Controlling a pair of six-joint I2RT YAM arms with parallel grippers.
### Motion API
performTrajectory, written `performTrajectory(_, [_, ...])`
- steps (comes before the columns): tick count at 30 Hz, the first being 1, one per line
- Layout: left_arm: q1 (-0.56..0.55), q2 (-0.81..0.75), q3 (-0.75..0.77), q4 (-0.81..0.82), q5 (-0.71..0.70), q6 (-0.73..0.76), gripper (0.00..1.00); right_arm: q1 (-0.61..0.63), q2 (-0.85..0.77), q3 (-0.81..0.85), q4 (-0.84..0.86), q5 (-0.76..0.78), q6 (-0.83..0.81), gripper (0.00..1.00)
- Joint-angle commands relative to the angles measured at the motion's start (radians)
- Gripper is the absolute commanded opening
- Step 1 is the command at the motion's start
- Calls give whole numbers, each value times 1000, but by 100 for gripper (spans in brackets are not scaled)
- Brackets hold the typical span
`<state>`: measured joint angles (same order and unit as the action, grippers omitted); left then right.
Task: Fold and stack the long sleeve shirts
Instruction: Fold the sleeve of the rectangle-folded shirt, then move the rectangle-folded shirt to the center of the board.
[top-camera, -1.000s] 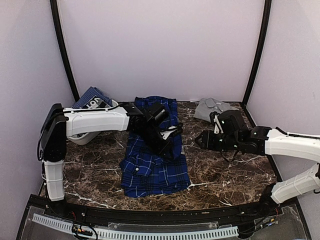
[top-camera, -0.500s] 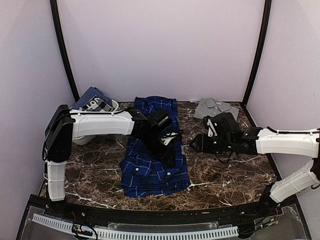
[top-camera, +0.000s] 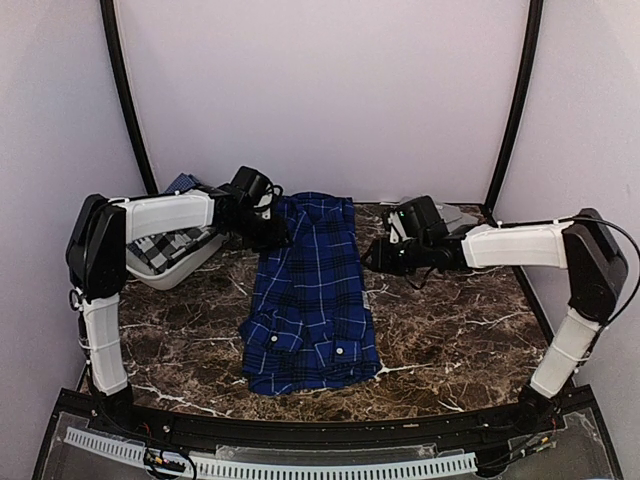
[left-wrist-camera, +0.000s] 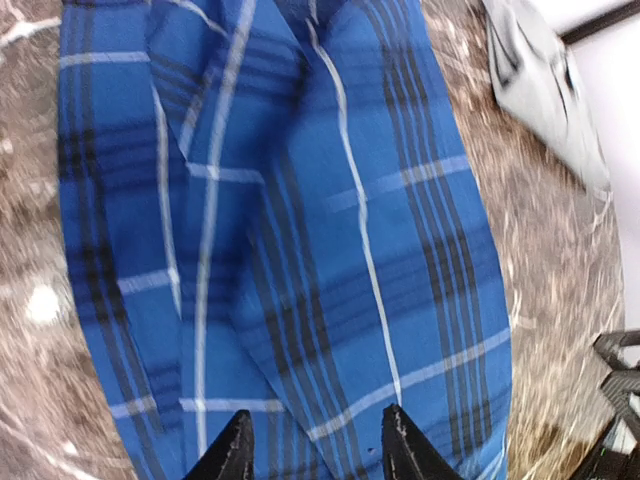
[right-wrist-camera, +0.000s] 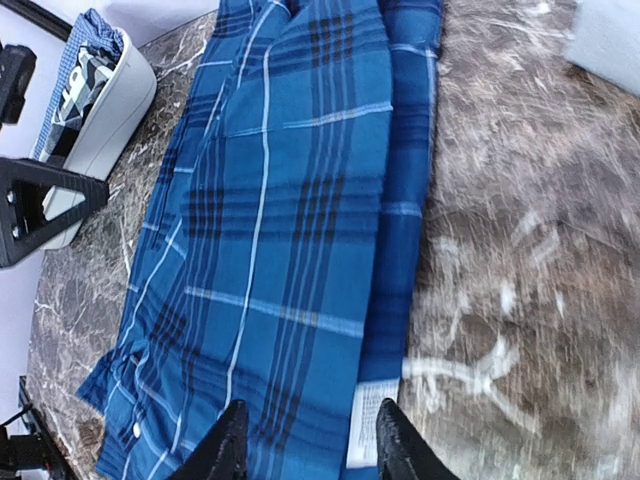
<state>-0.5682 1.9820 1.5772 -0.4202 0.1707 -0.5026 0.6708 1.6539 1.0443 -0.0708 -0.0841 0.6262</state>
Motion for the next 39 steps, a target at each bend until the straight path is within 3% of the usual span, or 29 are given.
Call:
performTrajectory(1, [28,87,98,127,54,-11,41,-50,171,169,66,-140,-75,36])
performTrajectory(6, [51,227,206,215,124,-31,37,-125,401,432,103,-249,-92,26])
performTrajectory(14, [84,375,272,352,182,-83,37,-174,780,831,111,-481,7,23])
performTrajectory(22, [147,512,339,272,107,-196,35,-196,983,1030,131,-554,116,24])
performTrajectory(31, [138,447,264,208,128,-191,33,-197,890,891,123,-566,74,29])
performTrajectory(39, [71,263,-60,278,128,-226,33,-174,664,476,211,-526,39,28])
